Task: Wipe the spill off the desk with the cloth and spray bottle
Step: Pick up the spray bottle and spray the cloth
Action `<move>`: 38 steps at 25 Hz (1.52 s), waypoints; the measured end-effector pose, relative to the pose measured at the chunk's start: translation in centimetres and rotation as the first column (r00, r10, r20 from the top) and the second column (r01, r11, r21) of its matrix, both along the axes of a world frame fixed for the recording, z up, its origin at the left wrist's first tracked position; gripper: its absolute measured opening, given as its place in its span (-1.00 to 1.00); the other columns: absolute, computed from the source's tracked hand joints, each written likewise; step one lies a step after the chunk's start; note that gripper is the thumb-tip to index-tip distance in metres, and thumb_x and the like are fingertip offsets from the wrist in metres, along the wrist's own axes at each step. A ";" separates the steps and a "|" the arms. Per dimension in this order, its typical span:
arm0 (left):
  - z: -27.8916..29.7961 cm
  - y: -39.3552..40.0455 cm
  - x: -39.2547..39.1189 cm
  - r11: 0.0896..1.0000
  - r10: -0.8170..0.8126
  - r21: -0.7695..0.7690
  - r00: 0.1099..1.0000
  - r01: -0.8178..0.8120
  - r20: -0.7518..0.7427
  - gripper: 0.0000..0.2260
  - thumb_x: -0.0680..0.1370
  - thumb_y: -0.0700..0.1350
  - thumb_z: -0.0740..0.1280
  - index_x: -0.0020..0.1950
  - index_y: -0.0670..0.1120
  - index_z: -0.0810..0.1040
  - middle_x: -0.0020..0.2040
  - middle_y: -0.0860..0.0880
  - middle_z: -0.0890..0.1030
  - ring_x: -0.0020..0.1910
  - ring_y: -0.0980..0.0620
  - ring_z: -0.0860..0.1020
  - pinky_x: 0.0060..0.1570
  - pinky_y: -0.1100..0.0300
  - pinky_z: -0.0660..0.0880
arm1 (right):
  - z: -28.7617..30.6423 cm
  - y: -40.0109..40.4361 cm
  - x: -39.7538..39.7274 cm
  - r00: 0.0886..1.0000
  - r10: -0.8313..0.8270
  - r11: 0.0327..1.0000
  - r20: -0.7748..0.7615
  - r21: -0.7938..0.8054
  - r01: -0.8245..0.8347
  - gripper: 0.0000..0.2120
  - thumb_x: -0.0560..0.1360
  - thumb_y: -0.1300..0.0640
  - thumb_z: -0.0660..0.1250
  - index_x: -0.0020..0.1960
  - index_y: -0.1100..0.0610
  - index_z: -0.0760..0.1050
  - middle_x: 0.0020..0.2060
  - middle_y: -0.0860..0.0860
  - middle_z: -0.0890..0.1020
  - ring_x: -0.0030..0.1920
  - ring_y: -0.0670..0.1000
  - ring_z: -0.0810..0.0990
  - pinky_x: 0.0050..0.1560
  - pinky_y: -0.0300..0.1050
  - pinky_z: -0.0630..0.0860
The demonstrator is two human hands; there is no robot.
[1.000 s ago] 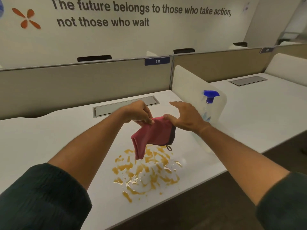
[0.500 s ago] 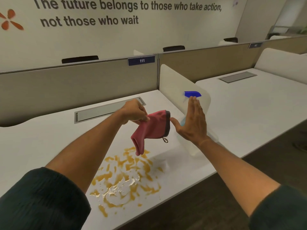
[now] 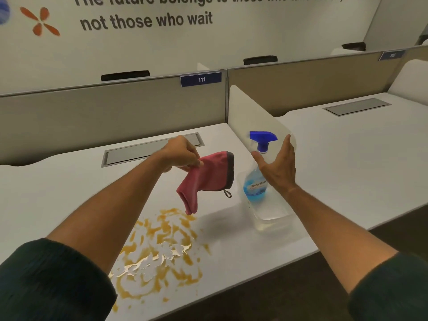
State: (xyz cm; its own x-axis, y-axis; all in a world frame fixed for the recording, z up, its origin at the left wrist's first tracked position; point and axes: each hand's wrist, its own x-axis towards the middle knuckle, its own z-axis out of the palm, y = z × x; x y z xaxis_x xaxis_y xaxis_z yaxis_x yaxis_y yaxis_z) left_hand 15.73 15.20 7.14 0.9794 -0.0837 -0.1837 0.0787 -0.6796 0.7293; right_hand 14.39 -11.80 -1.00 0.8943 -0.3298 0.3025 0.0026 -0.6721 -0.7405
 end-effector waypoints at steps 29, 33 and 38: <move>-0.6 2.9 3.0 0.995 0.097 -0.013 0.992 -0.099 -0.084 -0.94 0.36 -0.30 0.54 -0.22 -0.21 0.69 -0.27 -0.15 0.71 -0.29 -0.03 0.70 -0.32 0.19 0.62 | 2.8 -1.8 9.3 0.926 0.375 0.750 -0.038 0.600 -0.279 -0.43 0.40 -0.02 0.52 0.28 0.05 0.32 0.08 0.01 0.52 -0.02 0.02 0.55 -0.15 -0.19 0.56; 0.5 3.5 1.9 0.993 0.102 -0.053 0.993 -0.106 -0.064 -0.94 0.37 -0.31 0.53 -0.24 -0.21 0.69 -0.32 -0.12 0.69 -0.31 -0.02 0.68 -0.30 0.18 0.62 | 6.4 -1.9 9.2 0.890 0.453 0.675 0.049 0.632 -0.379 -0.36 0.40 0.08 0.53 0.39 0.18 0.35 0.23 0.20 0.54 0.22 0.18 0.55 0.22 0.13 0.55; 2.2 4.5 0.0 0.988 0.125 -0.083 0.992 -0.127 -0.033 -0.93 0.36 -0.31 0.54 -0.24 -0.21 0.68 -0.35 -0.10 0.68 -0.34 0.01 0.66 -0.32 0.21 0.61 | 10.3 -0.7 7.8 0.837 0.531 0.588 0.132 0.653 -0.477 -0.39 0.41 0.18 0.51 0.39 0.20 0.36 0.26 0.21 0.54 0.26 0.20 0.55 0.26 0.17 0.52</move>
